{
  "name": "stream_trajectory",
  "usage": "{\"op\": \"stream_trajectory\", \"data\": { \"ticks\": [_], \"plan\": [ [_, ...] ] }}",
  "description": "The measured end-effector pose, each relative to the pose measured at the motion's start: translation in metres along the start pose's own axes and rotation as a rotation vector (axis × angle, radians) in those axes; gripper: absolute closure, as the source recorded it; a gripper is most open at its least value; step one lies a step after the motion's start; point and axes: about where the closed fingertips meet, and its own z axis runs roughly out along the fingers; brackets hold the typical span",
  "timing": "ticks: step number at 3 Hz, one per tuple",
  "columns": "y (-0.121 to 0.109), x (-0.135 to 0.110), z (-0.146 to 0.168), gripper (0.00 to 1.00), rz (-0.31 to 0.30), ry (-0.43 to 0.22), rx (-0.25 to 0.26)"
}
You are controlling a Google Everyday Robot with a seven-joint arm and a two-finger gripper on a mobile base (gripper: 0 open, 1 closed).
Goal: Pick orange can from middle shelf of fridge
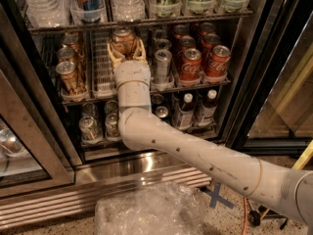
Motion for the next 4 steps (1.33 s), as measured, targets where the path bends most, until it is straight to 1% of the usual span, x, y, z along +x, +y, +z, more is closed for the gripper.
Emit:
{"op": "stream_trajectory", "data": {
  "ticks": [1,2,3,4],
  "plan": [
    [-0.003,0.000,-0.014,1.00,0.006,0.025,0.002],
    [-0.014,-0.010,-0.054,1.00,0.024,0.069,0.020],
    [-0.015,-0.013,-0.090,1.00,0.030,0.103,0.015],
    [-0.027,-0.033,-0.144,1.00,0.048,0.130,0.038]
  ]
}}
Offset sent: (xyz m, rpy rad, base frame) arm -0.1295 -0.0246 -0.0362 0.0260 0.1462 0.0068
